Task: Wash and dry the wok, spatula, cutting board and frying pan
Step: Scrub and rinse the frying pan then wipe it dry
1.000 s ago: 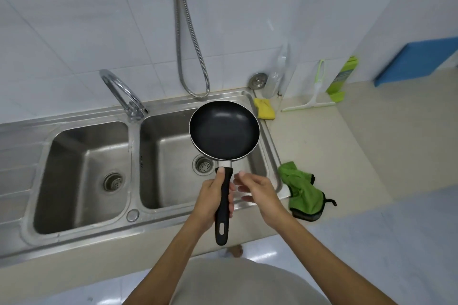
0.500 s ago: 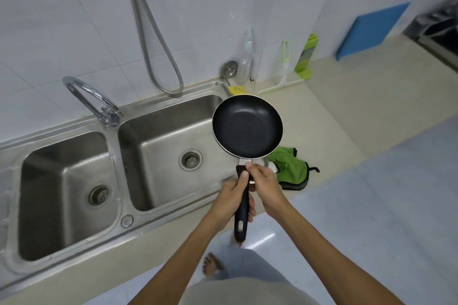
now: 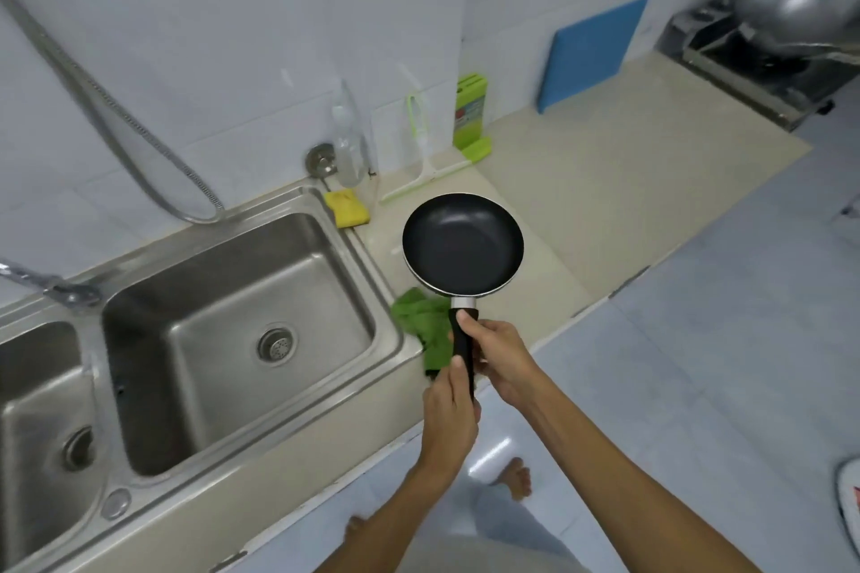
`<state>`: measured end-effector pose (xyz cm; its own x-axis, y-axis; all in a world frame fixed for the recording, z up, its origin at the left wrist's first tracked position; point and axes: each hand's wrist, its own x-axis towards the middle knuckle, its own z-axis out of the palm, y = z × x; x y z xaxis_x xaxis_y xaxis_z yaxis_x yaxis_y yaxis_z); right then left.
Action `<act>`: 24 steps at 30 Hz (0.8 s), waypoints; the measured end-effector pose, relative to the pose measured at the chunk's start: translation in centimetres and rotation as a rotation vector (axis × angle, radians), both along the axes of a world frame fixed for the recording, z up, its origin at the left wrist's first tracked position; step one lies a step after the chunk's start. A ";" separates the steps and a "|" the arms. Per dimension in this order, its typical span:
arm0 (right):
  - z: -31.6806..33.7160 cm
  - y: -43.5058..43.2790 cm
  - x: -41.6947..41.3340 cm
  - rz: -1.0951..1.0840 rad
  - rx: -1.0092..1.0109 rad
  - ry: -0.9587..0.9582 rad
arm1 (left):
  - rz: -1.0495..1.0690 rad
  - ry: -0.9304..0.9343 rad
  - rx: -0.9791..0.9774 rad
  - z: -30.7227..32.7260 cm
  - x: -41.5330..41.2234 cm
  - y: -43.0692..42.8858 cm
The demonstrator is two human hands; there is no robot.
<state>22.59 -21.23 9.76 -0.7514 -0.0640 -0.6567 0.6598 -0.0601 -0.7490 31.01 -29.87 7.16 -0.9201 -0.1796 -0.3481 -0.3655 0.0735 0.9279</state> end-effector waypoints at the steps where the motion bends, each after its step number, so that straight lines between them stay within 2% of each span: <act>1: 0.2 2.0 -0.7 -0.017 -0.007 -0.009 | 0.007 -0.002 0.016 -0.2 -0.7 2.2; 5: 0.6 10.3 -3.8 -0.025 0.027 -0.004 | 0.039 -0.004 0.109 -0.6 -3.5 11.6; 8: 0.4 15.6 -6.5 -0.035 0.086 0.000 | -0.052 -0.098 0.193 -0.9 -5.7 17.0; 12: 0.0 21.1 -10.7 -0.082 0.121 0.014 | -0.239 -0.194 0.090 -1.4 -9.3 20.1; 17: -0.6 25.6 -15.8 -0.089 0.228 0.048 | -0.105 -0.209 0.010 -1.1 -16.3 20.5; 24: -2.5 30.6 -22.8 -0.014 0.366 0.055 | 0.116 -0.182 0.096 -1.0 -31.0 22.0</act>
<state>-0.22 9.40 7.23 -0.7854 0.1778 -0.5930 0.6190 0.2095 -0.7570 0.05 -7.89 6.18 -0.8158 -0.2384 -0.5269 -0.5280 -0.0646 0.8468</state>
